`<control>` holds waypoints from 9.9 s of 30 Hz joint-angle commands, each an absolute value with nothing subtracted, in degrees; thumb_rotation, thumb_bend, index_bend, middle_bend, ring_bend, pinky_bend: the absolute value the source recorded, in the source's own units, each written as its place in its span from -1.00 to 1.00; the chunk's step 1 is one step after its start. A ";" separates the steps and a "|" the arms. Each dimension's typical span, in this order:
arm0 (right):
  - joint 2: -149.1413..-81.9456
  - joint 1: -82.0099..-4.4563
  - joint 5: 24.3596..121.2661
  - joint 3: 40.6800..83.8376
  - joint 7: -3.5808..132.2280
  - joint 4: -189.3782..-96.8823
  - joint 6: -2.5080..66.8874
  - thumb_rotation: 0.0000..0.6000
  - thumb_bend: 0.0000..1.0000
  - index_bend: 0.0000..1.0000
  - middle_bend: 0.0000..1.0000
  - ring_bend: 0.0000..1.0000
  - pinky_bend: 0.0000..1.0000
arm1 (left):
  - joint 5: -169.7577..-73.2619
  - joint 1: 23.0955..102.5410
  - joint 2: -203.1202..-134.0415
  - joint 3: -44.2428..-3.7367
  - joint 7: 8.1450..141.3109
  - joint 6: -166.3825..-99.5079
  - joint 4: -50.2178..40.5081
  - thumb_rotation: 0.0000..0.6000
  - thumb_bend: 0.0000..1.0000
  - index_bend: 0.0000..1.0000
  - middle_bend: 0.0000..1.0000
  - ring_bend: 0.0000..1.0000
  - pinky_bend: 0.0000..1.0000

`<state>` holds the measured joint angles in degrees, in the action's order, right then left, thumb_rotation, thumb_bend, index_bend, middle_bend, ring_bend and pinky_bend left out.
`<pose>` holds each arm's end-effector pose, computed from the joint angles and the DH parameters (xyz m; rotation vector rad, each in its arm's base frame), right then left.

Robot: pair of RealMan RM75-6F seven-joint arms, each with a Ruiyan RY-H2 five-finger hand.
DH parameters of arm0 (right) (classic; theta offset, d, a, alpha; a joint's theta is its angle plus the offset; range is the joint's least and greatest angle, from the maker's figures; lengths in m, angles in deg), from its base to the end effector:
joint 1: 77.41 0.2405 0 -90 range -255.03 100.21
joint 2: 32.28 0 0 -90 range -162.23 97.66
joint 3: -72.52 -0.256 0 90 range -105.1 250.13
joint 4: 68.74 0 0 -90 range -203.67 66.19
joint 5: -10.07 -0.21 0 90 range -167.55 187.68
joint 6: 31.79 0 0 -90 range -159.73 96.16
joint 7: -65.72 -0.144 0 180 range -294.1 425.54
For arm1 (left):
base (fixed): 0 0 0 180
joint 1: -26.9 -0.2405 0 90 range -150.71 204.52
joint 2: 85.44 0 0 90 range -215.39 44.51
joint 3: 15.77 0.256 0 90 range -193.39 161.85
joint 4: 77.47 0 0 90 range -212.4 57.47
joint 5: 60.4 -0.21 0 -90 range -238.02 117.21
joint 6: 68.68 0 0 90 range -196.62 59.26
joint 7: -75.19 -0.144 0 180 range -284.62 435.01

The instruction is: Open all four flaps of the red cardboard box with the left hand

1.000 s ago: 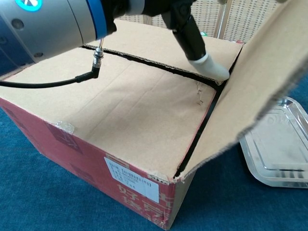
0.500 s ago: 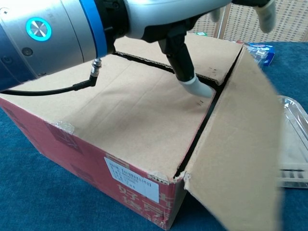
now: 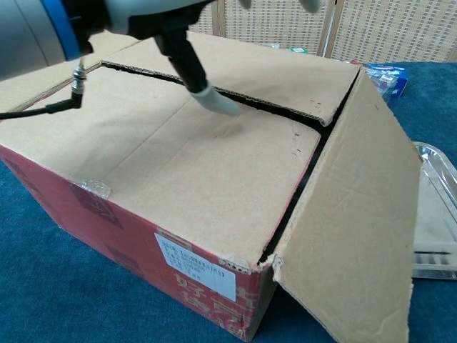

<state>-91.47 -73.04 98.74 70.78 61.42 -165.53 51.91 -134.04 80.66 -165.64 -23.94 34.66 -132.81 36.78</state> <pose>-0.3002 -0.1732 0.1705 1.4228 -0.9739 0.9469 0.0018 0.2692 0.0308 -2.1441 -0.3764 -1.2476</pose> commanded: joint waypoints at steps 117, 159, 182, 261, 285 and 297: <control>-90.03 -70.54 96.33 70.86 58.60 -166.92 46.47 1.00 -1.00 -1.00 -1.00 -1.00 -1.00 | -131.33 94.75 -181.99 -36.37 45.90 -132.81 -18.22 1.00 -0.81 -1.00 -1.00 -1.00 -0.75; -90.65 -70.23 97.30 71.56 60.55 -167.35 46.24 1.00 -1.00 -1.00 -1.00 -1.00 -1.00 | -107.97 87.41 -150.66 -27.86 46.79 -114.52 28.06 1.00 -0.91 -0.06 -0.04 -0.16 0.20; -90.69 -70.14 97.56 71.83 60.59 -167.28 46.13 1.00 -1.00 -1.00 -1.00 -1.00 -1.00 | -97.68 90.43 -153.04 -27.22 49.51 -115.79 26.72 1.00 -1.00 -0.05 -0.11 -0.22 0.21; -91.02 -70.76 99.89 72.72 61.92 -167.78 48.01 1.00 -1.00 -1.00 -1.00 -1.00 -1.00 | -97.29 91.29 -141.35 -27.30 72.03 -97.12 35.09 -0.33 -1.00 0.19 -0.01 -0.32 0.12; -91.63 -70.90 100.36 73.03 63.42 -167.84 48.17 1.00 -1.00 -1.00 -1.00 -1.00 -1.00 | -121.11 76.38 -130.02 -41.55 94.67 -90.21 41.52 -0.34 -1.00 0.20 0.01 -0.30 0.13; -91.92 -70.82 100.41 73.14 63.94 -167.75 47.91 1.00 -1.00 -1.00 -1.00 -1.00 -1.00 | -129.06 72.17 -126.18 -45.54 105.36 -87.61 42.05 -0.34 -1.00 0.19 0.01 -0.30 0.13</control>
